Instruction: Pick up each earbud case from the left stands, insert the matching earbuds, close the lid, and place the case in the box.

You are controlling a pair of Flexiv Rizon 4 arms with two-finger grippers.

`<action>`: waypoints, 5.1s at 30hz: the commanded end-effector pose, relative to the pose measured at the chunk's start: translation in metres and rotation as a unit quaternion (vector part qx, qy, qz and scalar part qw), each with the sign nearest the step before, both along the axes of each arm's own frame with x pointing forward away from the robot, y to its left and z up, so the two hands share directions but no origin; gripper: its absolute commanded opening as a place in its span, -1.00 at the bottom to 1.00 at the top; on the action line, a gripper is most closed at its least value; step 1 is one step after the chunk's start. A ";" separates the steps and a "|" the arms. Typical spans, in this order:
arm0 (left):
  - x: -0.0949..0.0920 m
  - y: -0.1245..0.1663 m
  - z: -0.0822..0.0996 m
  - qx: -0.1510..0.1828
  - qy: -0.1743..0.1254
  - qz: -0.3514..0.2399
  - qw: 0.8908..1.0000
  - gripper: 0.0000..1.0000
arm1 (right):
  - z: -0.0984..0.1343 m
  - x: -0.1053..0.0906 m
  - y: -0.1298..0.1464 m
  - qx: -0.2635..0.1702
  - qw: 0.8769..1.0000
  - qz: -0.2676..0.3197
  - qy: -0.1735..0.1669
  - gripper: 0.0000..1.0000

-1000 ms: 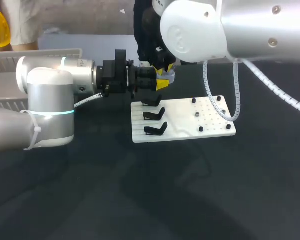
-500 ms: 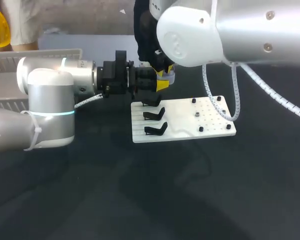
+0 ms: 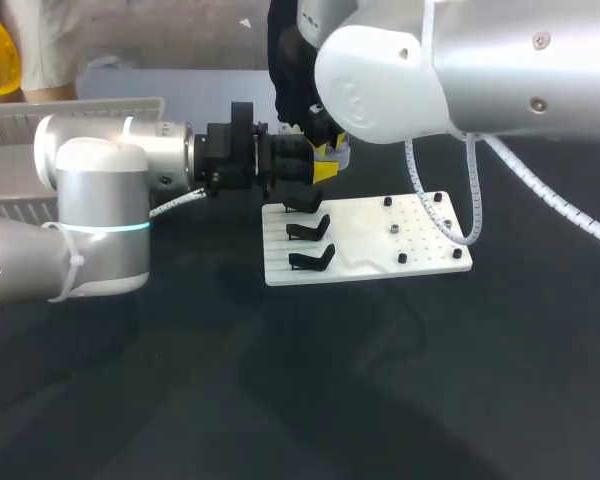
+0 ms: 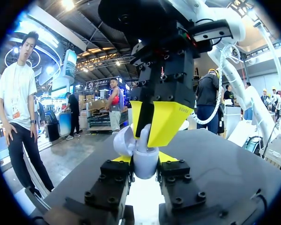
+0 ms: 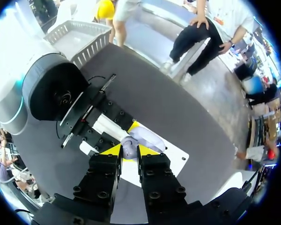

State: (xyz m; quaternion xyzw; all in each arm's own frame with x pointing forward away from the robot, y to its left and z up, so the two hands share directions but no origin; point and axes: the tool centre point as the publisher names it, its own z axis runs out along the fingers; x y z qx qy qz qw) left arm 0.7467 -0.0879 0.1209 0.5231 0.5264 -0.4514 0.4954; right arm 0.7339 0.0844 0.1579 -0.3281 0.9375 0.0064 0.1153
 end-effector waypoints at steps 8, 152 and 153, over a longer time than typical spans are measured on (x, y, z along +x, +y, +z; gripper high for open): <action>-0.002 0.001 0.003 -0.002 -0.002 0.003 1.000 -1.00 | -0.003 -0.005 -0.003 0.000 1.000 0.007 -0.010 -0.35; -0.021 0.237 0.000 0.135 0.027 0.184 0.973 1.00 | 0.047 -0.112 -0.125 0.353 0.916 -0.178 -0.063 1.00; -0.025 0.233 -0.002 0.137 0.031 0.183 0.973 1.00 | 0.046 -0.112 -0.128 0.352 0.918 -0.174 -0.060 1.00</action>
